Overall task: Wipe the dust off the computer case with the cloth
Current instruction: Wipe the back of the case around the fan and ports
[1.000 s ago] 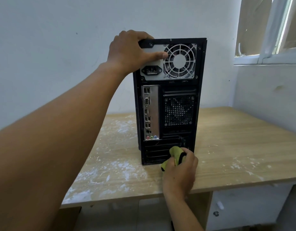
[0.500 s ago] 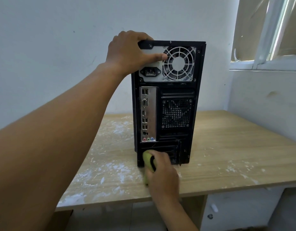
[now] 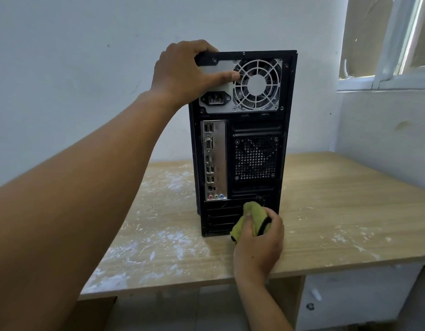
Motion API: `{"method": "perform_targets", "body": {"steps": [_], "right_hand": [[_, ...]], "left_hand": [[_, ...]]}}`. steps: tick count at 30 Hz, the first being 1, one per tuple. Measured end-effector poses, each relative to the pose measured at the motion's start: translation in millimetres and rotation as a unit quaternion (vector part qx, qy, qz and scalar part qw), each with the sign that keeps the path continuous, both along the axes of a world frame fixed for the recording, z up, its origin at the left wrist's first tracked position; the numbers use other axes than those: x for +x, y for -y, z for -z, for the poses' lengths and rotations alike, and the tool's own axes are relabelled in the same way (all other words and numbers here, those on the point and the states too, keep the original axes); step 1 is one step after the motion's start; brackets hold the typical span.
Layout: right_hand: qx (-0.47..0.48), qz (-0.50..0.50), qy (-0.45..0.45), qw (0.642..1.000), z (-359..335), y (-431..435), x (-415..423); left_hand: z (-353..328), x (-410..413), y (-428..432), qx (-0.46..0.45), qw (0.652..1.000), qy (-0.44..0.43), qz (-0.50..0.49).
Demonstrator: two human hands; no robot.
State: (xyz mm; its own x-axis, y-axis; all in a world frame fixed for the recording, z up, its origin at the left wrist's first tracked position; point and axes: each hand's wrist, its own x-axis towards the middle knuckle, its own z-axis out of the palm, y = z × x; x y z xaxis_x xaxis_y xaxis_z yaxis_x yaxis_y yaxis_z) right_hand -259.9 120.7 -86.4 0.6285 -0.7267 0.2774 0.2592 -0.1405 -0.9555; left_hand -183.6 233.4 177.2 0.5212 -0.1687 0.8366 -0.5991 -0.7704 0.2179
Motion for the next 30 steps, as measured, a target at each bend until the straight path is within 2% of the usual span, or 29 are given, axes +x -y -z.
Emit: {"method": "perform_targets", "body": {"steps": [4,7,12,15,17,20,22,25,28,30], "right_hand": [[0.037,0.013,0.009,0.999,0,1,4],[0.041,0.003,0.006,0.999,1,1,6],[-0.03,-0.031,-0.024,0.999,3,-2,4],[-0.098,-0.051,-0.017,0.994,6,-4,1],[-0.183,-0.076,-0.01,0.98,8,-6,0],[-0.366,-0.138,-0.01,0.92,9,-10,1],[-0.406,-0.172,-0.02,0.897,10,-10,2],[-0.315,-0.143,-0.021,0.938,10,-6,1],[-0.139,-0.046,-0.027,0.989,8,-1,1],[-0.043,-0.014,-0.032,0.998,5,3,3]], "left_hand": [[22,6,4,-0.076,0.994,0.013,0.078],[49,5,10,-0.165,0.981,-0.032,0.1],[96,-1,19,-0.231,0.962,-0.095,0.111],[127,-5,22,-0.251,0.954,-0.131,0.103],[143,-5,20,-0.257,0.949,-0.154,0.097],[152,-4,18,-0.264,0.944,-0.167,0.103],[153,-5,20,-0.261,0.946,-0.165,0.102],[152,-7,20,-0.254,0.949,-0.164,0.093],[153,-5,17,-0.24,0.951,-0.175,0.084],[152,-5,15,-0.233,0.952,-0.182,0.08]]}}
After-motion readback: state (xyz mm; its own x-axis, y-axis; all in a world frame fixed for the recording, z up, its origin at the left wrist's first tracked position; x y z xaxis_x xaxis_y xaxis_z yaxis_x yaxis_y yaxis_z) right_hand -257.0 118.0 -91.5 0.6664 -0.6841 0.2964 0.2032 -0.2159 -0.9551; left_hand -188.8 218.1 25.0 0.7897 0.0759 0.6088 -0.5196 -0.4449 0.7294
